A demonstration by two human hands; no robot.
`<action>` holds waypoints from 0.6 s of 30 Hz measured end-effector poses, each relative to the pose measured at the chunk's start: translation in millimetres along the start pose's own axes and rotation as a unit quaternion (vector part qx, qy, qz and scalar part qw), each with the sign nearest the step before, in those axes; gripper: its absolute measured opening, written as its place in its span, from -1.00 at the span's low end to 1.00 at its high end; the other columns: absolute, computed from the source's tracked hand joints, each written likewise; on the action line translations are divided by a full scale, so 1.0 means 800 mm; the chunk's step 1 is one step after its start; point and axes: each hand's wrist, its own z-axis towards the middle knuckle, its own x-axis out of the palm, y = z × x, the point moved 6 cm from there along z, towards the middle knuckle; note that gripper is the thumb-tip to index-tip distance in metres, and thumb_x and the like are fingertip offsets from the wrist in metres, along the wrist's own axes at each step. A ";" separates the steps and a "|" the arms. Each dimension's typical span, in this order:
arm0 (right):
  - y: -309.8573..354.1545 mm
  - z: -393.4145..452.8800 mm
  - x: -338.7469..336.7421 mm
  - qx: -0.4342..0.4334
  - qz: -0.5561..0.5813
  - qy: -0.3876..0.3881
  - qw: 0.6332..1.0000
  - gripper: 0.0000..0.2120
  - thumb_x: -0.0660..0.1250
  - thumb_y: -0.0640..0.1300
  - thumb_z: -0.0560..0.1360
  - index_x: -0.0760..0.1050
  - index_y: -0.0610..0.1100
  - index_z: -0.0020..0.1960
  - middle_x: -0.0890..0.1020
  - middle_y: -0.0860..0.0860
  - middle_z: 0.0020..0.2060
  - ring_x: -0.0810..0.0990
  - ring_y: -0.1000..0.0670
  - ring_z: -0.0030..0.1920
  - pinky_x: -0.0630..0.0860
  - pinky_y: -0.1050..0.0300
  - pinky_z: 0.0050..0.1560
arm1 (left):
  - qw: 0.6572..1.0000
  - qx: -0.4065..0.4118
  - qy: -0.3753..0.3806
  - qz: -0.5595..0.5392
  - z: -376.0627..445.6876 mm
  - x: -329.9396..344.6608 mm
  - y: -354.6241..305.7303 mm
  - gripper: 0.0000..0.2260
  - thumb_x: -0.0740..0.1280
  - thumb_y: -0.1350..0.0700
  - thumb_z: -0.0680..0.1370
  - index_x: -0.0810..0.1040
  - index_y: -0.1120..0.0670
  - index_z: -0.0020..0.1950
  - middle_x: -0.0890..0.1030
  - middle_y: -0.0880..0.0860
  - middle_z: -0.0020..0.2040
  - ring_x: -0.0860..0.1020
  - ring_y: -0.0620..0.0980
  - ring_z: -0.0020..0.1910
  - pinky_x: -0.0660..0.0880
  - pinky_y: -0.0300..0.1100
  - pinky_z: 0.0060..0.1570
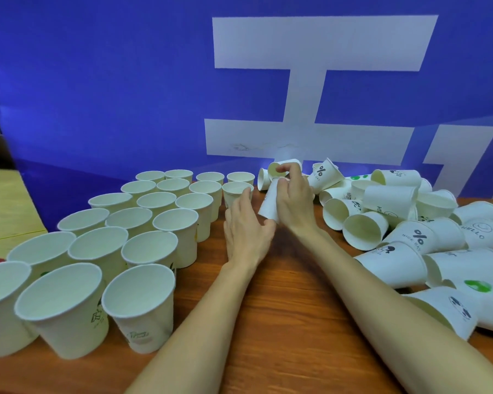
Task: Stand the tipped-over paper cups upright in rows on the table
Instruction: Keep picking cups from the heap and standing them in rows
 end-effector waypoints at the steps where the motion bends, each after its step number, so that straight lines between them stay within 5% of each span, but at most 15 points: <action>1: -0.001 -0.002 0.001 -0.004 0.004 0.005 1.000 -0.67 0.04 -0.14 0.46 0.45 -0.16 0.14 0.52 0.01 -0.01 0.46 -0.07 0.03 0.38 -0.17 0.17 | 1.000 0.000 0.016 -0.010 0.000 0.002 0.000 -0.30 0.38 0.00 0.48 0.12 0.00 0.54 0.34 0.04 0.44 0.31 0.04 0.41 0.31 -0.03 0.35; 7: 0.003 -0.013 0.014 -0.023 0.042 0.051 0.998 -0.64 0.04 -0.19 0.41 0.45 -0.17 0.14 0.48 0.09 -0.02 0.40 0.05 0.00 0.36 -0.12 0.21 | 0.993 0.036 0.099 -0.058 -0.002 0.005 -0.006 -0.17 0.36 -0.17 0.46 -0.03 -0.06 0.58 0.20 0.01 0.54 0.19 0.03 0.50 0.23 0.06 0.42; 13: 0.010 -0.019 0.016 0.001 0.129 0.067 0.989 -0.72 0.05 -0.17 0.46 0.45 -0.08 0.07 0.50 0.09 -0.31 0.45 0.13 -0.28 0.31 0.31 -0.25 | 0.993 0.025 0.085 -0.075 -0.002 0.001 0.006 -0.27 0.36 -0.10 0.49 0.05 -0.11 0.56 0.27 0.02 0.49 0.27 -0.02 0.44 0.27 -0.08 0.35; 16: 0.017 -0.028 0.021 -0.009 0.129 0.069 0.989 -0.70 0.09 -0.17 0.46 0.49 -0.13 0.10 0.56 0.04 -0.26 0.49 0.25 -0.19 0.38 0.31 -0.15 | 0.995 0.042 0.061 -0.068 -0.002 -0.003 0.005 -0.38 0.36 -0.02 0.48 0.22 -0.07 0.50 0.38 0.01 0.39 0.36 -0.04 0.37 0.31 -0.18 0.26; 18: 0.017 -0.030 0.021 -0.019 0.110 0.036 0.993 -0.72 0.10 -0.18 0.47 0.50 -0.13 0.10 0.56 0.08 -0.19 0.50 0.13 -0.04 0.40 0.20 -0.03 | 0.996 0.044 0.041 -0.064 -0.004 -0.008 0.005 -0.48 0.40 0.03 0.45 0.36 -0.04 0.39 0.42 -0.01 0.30 0.43 -0.04 0.26 0.37 -0.21 0.15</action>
